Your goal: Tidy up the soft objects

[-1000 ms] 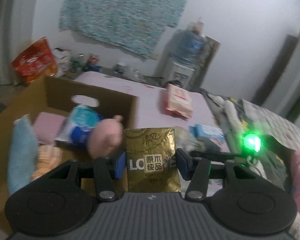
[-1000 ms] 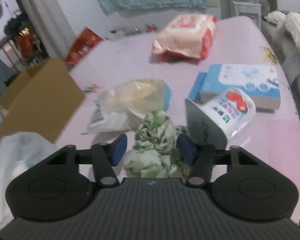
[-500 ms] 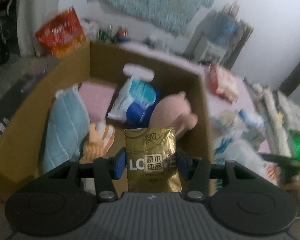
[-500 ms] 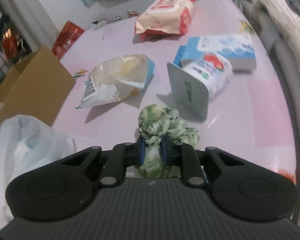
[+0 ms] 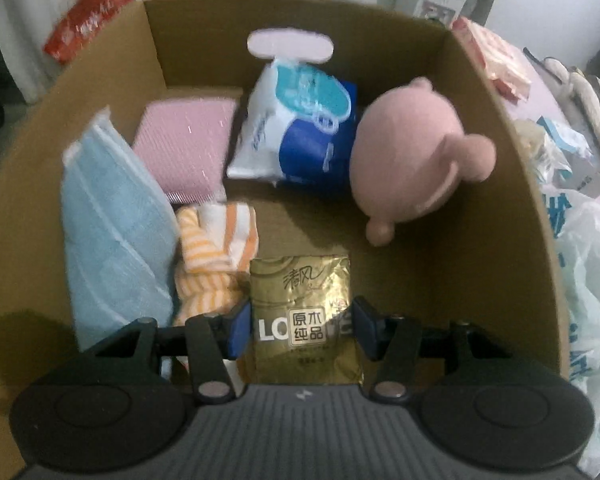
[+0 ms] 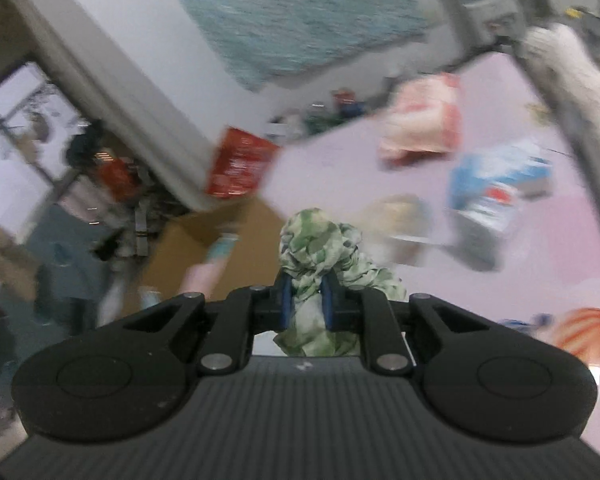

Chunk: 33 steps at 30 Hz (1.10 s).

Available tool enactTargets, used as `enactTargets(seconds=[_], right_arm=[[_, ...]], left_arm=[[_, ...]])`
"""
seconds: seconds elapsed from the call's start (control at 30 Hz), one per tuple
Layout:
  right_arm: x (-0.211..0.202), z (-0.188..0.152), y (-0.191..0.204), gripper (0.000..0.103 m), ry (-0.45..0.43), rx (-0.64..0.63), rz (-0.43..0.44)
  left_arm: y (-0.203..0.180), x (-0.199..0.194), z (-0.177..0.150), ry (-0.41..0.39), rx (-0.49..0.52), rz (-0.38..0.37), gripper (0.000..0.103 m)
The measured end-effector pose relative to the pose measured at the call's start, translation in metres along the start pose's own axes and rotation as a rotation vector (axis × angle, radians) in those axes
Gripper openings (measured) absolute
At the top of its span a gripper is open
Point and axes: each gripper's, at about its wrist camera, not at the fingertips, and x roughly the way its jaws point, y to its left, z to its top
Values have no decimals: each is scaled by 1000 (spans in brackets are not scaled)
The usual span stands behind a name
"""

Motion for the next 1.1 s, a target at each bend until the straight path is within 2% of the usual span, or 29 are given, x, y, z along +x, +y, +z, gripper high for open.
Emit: enactTargets(seconds=[0.1,0.17,0.37,0.6,0.77,0.83,0.93,1.1], right_arm=[[13,7,37,14,30,-15,114],[33,11,61,14,75,-16,184],[111,12,128,14,217,-82,231],[200,1,190,20,338,-196,165],[246,-20,207,30,403,-318,30],[256,-26,206,34,414,-344,-31],[256,-29,197,41,416,-329,-40],[246,-22,187,43,383,-329,-49]], left_arm=[[4,3,2,13,-19,-20,60],[5,-2,1,-9,-19,-24,70],[11,-26,-6,-66,-35,-16,71],[22,-50,-18,-109,-39,-30,71],[26,-54,-24,-124,-34,-21,71],[28,-55,-26,-125,-39,-27,71],[28,-56,-27,-130,-36,-25,71],[26,-57,-26,-142,-33,-7,71]])
